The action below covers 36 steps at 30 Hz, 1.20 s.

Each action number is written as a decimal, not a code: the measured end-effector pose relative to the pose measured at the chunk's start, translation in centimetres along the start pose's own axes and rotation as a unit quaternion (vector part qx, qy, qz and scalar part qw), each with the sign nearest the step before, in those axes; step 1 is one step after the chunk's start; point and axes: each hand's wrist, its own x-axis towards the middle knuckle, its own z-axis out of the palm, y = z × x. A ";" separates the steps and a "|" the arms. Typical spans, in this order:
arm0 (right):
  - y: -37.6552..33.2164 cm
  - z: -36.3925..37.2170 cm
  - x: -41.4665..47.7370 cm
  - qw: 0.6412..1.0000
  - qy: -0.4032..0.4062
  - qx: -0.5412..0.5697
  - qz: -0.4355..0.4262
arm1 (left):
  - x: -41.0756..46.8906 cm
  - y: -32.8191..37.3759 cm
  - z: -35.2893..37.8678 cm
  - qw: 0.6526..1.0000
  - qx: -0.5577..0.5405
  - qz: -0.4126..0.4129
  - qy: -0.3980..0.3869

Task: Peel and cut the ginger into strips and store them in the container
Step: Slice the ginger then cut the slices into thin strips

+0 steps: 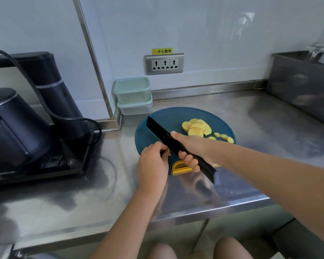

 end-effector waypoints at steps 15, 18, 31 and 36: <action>0.0 -1.3 -0.6 0.999 -0.011 0.019 -0.027 | 0.1 0.1 0.0 1.000 0.027 -0.010 0.012; 0.1 -1.4 -0.8 0.999 -0.015 0.022 -0.032 | 0.0 0.2 -0.1 0.999 0.031 -0.034 0.027; 0.6 0.2 -1.2 0.999 -0.033 0.005 -0.020 | -0.2 0.6 -0.4 0.997 0.051 -0.051 0.014; 0.3 0.8 -1.0 1.000 -0.024 -0.007 -0.013 | -0.1 0.6 -0.5 0.997 0.053 -0.053 0.014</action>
